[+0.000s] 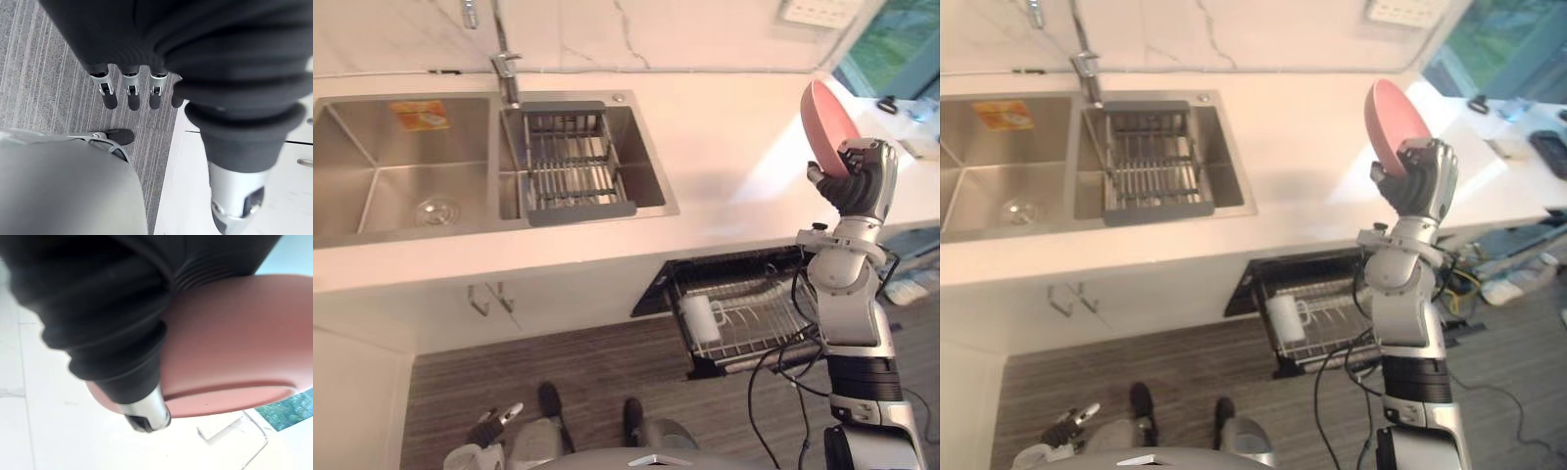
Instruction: Walk over to the sink, pick up the cup, carry it to the dishwasher, place the cup inside the dishwasher, then close the dishwasher door
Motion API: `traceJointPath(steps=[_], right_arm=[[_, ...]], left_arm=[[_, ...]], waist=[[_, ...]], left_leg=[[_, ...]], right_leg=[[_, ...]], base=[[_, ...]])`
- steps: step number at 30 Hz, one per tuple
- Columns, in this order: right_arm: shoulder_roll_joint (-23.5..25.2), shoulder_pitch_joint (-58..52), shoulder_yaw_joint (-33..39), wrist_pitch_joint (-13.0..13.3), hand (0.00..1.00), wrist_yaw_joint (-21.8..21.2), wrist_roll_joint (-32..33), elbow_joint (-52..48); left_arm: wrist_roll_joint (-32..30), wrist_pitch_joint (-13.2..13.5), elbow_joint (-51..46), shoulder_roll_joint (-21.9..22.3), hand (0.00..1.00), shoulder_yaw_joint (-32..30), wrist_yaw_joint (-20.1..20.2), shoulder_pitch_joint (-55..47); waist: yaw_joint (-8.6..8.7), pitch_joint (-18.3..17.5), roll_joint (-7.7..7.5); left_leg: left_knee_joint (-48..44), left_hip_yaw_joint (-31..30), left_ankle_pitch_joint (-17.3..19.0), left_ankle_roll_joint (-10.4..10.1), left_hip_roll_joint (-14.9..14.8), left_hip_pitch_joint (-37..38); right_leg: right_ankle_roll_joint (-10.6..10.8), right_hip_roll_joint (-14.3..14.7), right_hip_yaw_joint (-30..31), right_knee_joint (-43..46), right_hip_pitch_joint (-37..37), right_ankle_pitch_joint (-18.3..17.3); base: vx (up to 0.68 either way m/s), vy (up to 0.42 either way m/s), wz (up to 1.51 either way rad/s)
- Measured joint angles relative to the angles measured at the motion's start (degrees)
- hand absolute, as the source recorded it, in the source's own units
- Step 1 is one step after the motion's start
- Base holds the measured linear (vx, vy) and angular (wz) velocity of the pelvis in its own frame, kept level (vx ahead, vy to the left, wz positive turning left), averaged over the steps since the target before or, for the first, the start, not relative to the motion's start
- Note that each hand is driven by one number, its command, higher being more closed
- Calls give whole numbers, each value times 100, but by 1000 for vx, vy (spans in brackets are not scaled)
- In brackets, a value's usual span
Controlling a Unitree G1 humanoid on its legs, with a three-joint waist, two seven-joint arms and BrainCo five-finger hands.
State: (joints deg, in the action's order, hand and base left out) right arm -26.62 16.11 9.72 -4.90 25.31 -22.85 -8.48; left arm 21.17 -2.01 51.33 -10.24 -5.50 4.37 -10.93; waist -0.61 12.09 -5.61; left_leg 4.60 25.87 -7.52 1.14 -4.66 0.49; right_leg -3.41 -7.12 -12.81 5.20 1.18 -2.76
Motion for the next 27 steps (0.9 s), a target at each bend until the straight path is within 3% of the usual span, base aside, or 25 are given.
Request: traceJointPath(steps=[1, 3, 5, 7, 9, 10, 11, 15, 24, 27], right_arm=[[77, 1, -8, 72, 100, 18, 9, -10], [112, 15, -7, 102, 100, 43, 22, -17], [123, 44, -11, 105, 100, 121, 67, -21], [125, 96, -37, 98, 100, 137, 114, -80], [125, 141, -155, 71, 100, 126, 115, -217], [125, 147, -199, 61, 100, 112, 119, -217], [124, 147, -251, 13, 100, 81, 130, -220], [109, 143, -197, -180, 100, -162, 290, -233], [126, 58, -85, -210, 100, -985, 340, -232], [126, -20, -297, -222, 100, -1091, 340, -162]], left_arm=[[5, -24, -19, 3, 0, -69, -30, 4], [11, -76, -26, -8, 0, -192, -71, 21], [15, -103, -24, 7, 0, -238, -132, 49], [80, -134, -17, -4, 0, -245, -174, 88], [127, -152, -10, 4, 0, -248, -210, 110], [126, -171, -5, 5, 0, -248, -233, 107], [125, -178, 2, 25, 0, -247, -265, 93], [116, -128, 8, 151, 0, -229, -293, -47], [90, 85, 208, 131, 0, -8, -292, -30], [94, 101, 357, 130, 0, 131, -284, 60]], waist=[[-64, -2, -40], [-100, -56, -128], [-140, -88, -176], [-158, -120, -232], [-161, -127, -252], [-162, -130, -256], [-159, -166, -228], [-86, -273, -7], [42, -252, 121], [74, -182, 245]], left_leg=[[-1, 233, 21, 4, -67, 55], [0, 497, 82, -50, -132, 67], [3, 758, 129, -115, -237, 64], [6, 933, 150, -140, -257, 67], [35, 1032, 135, -228, -241, 191], [35, 1033, 128, -263, -239, 237], [36, 1018, 103, -339, -272, 285], [37, 658, 12, -455, -424, 272], [16, 383, 87, -458, -355, 367], [37, 391, 137, -493, -316, 356]], right_leg=[[-399, -95, -455, 2, 18, 137], [-548, -163, -823, -99, 58, 224], [-516, -143, -1032, -376, -3, 232], [-252, -164, -1089, -516, -18, 405], [250, -213, -1067, -624, -115, 710], [381, -222, -1056, -627, -132, 788], [652, -200, -1056, -618, -179, 789], [709, 8, -1131, -759, -263, 786], [727, 16, -1076, -977, -438, 969], [765, -28, -1024, -944, -386, 944]], base=[[19, 49, -108], [-7, 24, -85], [30, 42, -76], [38, 19, -45], [39, -37, -20], [60, -89, -8], [63, -110, -1], [93, -92, 0], [33, 1, -2], [-53, 22, -4]])
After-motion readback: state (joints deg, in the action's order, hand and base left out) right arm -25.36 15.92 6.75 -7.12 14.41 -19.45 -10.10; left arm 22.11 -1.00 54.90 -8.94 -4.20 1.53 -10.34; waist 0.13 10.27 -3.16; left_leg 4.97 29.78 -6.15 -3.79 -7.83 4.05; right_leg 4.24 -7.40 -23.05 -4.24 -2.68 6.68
